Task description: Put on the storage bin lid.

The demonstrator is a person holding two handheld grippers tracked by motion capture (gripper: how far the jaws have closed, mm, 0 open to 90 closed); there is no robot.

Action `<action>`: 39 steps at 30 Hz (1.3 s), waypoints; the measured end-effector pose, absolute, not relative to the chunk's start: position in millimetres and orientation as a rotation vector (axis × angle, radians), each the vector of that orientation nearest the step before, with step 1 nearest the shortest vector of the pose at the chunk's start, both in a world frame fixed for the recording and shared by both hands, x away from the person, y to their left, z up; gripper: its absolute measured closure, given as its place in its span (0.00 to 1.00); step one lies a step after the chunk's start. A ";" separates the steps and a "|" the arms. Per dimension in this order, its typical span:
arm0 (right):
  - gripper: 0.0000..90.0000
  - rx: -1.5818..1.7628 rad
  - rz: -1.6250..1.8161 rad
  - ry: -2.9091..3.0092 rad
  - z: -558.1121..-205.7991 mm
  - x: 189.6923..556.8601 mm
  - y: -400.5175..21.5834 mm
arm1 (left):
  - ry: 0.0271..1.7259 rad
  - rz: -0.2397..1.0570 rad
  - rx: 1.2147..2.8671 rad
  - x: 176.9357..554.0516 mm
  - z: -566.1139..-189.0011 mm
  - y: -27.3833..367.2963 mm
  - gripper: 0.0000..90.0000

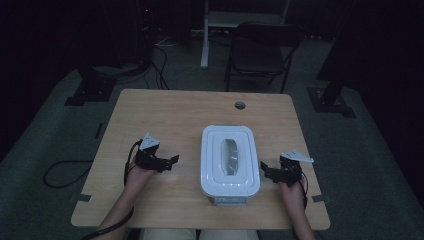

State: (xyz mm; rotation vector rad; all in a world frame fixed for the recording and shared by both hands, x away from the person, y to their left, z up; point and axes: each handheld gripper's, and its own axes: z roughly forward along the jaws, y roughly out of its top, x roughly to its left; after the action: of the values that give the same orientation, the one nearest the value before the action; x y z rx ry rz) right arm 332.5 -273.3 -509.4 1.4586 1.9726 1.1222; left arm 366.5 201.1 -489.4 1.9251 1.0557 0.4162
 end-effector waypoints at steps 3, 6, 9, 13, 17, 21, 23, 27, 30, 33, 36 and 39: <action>0.14 1.461 1.119 1.966 -509.1 330.7 -275.6 | 1.066 0.427 1.923 365.6 -488.8 207.7 0.01; 0.14 1.466 1.120 1.955 -509.0 328.7 -278.4 | 1.083 0.435 1.919 364.2 -489.2 214.4 0.01; 0.14 1.475 1.122 1.945 -508.9 326.8 -282.0 | 1.102 0.441 1.914 362.0 -490.1 222.3 0.01; 0.14 1.483 1.116 1.944 -510.1 324.4 -287.2 | 1.137 0.459 1.907 358.6 -491.8 234.7 0.01; 0.14 1.507 1.114 1.921 -512.6 320.9 -292.8 | 1.168 0.474 1.898 355.7 -492.7 246.9 0.01; 0.14 1.515 1.082 1.907 -513.5 316.7 -297.1 | 1.211 0.488 1.887 352.2 -492.7 258.6 0.01; 0.14 1.517 1.037 1.903 -514.3 314.9 -298.1 | 1.237 0.501 1.884 349.9 -492.8 263.5 0.01; 0.14 1.539 1.023 1.890 -516.7 311.8 -302.4 | 1.302 0.527 1.852 345.7 -492.9 275.4 0.01; 0.14 1.554 1.019 1.874 -517.9 309.7 -306.0 | 1.336 0.544 1.833 342.1 -492.9 285.4 0.01; 0.14 1.561 1.008 1.872 -520.2 308.5 -308.9 | 1.366 0.562 1.825 338.4 -492.9 294.9 0.01; 0.14 1.585 1.005 1.856 -522.3 307.0 -311.8 | 1.395 0.577 1.820 334.7 -492.3 305.0 0.01; 0.14 1.596 0.988 1.858 -524.2 305.5 -313.5 | 1.426 0.591 1.807 331.0 -491.8 315.8 0.01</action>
State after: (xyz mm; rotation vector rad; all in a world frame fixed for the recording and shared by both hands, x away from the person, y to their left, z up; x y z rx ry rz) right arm 305.5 -313.5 -524.2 1.5956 1.8576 0.9884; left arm 331.0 315.8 -491.8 1.8069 1.4262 0.5910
